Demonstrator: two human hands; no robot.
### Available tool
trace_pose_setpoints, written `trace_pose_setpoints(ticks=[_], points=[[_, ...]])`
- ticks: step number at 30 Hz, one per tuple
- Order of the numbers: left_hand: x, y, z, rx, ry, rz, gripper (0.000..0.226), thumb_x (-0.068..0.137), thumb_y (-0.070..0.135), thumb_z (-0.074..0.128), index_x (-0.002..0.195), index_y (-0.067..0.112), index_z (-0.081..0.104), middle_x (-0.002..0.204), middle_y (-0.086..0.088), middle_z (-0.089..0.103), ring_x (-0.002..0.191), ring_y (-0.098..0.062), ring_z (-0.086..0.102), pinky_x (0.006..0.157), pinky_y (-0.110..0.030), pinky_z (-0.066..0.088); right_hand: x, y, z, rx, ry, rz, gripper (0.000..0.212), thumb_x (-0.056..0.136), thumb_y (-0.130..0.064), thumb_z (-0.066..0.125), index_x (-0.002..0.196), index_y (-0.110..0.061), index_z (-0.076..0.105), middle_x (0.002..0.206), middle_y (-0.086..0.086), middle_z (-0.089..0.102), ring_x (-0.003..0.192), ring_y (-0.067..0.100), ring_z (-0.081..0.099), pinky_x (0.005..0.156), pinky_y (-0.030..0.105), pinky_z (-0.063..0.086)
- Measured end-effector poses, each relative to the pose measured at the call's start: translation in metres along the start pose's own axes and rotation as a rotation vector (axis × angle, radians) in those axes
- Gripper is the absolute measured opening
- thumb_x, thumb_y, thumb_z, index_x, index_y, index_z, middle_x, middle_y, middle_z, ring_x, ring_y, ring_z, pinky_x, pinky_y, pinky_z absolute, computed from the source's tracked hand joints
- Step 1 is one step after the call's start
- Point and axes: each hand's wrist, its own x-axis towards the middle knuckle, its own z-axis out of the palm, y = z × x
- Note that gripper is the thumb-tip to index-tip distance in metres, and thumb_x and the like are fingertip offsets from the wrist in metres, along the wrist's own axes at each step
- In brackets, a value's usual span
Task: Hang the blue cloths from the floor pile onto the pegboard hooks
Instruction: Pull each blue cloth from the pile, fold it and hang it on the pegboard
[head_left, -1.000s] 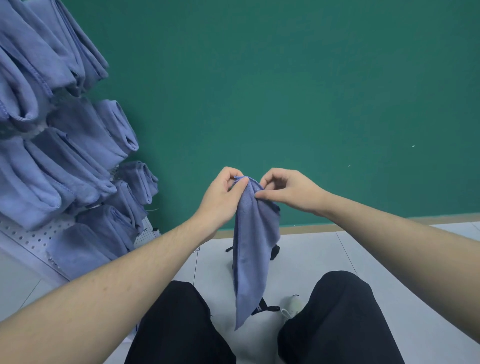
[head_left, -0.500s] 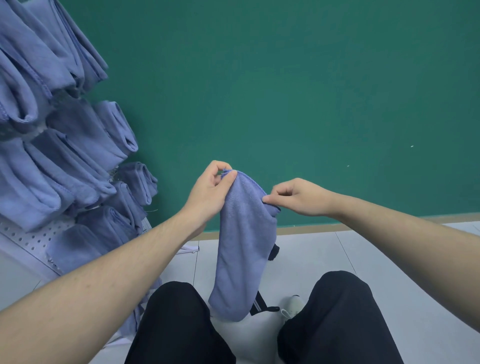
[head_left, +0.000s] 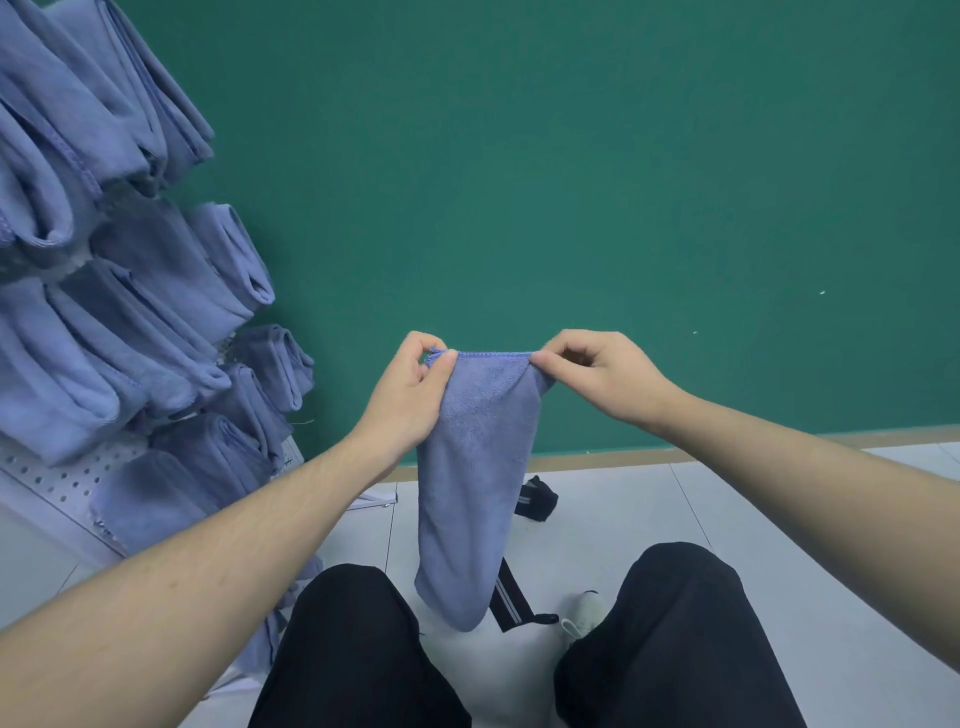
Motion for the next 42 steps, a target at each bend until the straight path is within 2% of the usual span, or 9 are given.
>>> trace_pose_setpoints(ticks=[6,11,16,22,24,28,32,36,42], points=[[-0.001,0.002,0.0,0.022,0.008,0.011,0.014,0.104,0.034,0.047,0.092,0.028,0.047,0.057,0.003,0.035,0.05,-0.011,0.028,0.053,-0.03,0.025,0.004,-0.008,0.012,0.028,-0.018,0.184,0.041,0.107,-0.041,0.036,0.077,-0.015,0.045,0.072,-0.003,0.053,0.062,0.011,0.053,0.081,0.037,0.056],[-0.001,0.004,0.007,-0.112,0.016,-0.052,0.013,0.101,0.041,0.047,0.096,0.029,0.049,0.079,0.001,0.049,0.07,-0.015,0.041,0.069,-0.034,0.034,0.007,-0.015,0.02,0.198,0.088,0.28,0.043,0.09,-0.05,0.069,0.078,-0.018,0.042,0.065,-0.01,0.05,0.053,0.006,0.045,0.049,0.017,0.038],[-0.002,0.006,0.011,-0.215,0.045,-0.097,0.014,0.1,0.042,0.046,0.094,0.03,0.049,0.086,-0.003,0.046,0.077,-0.016,0.04,0.071,-0.035,0.033,0.004,-0.007,0.011,0.744,-0.34,0.616,0.038,0.091,-0.018,0.068,0.126,-0.003,0.062,0.121,0.009,0.072,0.107,0.019,0.07,0.088,0.031,0.059],[-0.012,0.004,0.014,-0.373,0.039,-0.258,0.018,0.104,0.041,0.048,0.098,0.025,0.054,0.083,0.004,0.056,0.069,-0.013,0.05,0.059,-0.028,0.039,0.002,-0.006,0.013,0.565,-0.228,0.417,0.024,0.103,-0.027,0.055,0.126,-0.023,0.063,0.12,-0.004,0.073,0.113,0.016,0.069,0.095,0.038,0.055],[-0.018,0.007,0.016,-0.573,-0.093,-0.325,0.029,0.104,0.043,0.047,0.109,0.019,0.062,0.097,0.004,0.073,0.084,-0.011,0.069,0.074,-0.029,0.054,0.004,-0.011,0.018,0.53,-0.156,0.343,0.021,0.105,-0.025,0.053,0.124,-0.023,0.062,0.117,-0.005,0.074,0.11,0.016,0.07,0.092,0.037,0.057],[-0.036,0.0,0.022,-0.626,-0.309,-0.408,0.051,0.09,0.038,0.063,0.133,0.01,0.059,0.123,-0.007,0.072,0.116,-0.02,0.067,0.105,-0.041,0.049,0.013,-0.013,0.022,0.456,-0.058,0.27,0.024,0.101,-0.024,0.058,0.123,-0.015,0.061,0.118,0.002,0.073,0.112,0.019,0.069,0.098,0.039,0.055],[-0.045,-0.009,0.031,-0.632,-0.254,-0.415,0.034,0.096,0.012,0.062,0.129,0.011,0.06,0.119,-0.008,0.073,0.114,-0.024,0.068,0.102,-0.041,0.051,0.017,-0.012,0.017,0.324,0.048,0.307,0.031,0.089,-0.034,0.068,0.112,-0.014,0.063,0.112,0.005,0.073,0.107,0.022,0.07,0.098,0.047,0.055],[-0.038,-0.006,0.031,-0.704,-0.24,-0.378,0.031,0.106,0.023,0.048,0.135,0.019,0.056,0.127,-0.004,0.07,0.119,-0.022,0.066,0.103,-0.045,0.049,0.012,-0.009,0.013,0.492,0.113,0.432,0.039,0.09,-0.04,0.072,0.115,-0.011,0.066,0.114,0.006,0.074,0.105,0.02,0.072,0.094,0.04,0.058],[-0.027,0.005,0.033,-0.77,-0.133,-0.428,0.025,0.108,0.025,0.044,0.13,0.021,0.055,0.12,-0.005,0.072,0.104,-0.02,0.073,0.083,-0.038,0.059,-0.007,0.011,0.013,0.667,-0.254,0.576,0.049,0.095,-0.054,0.053,0.121,-0.016,0.07,0.12,0.003,0.073,0.108,0.017,0.069,0.098,0.037,0.051]])
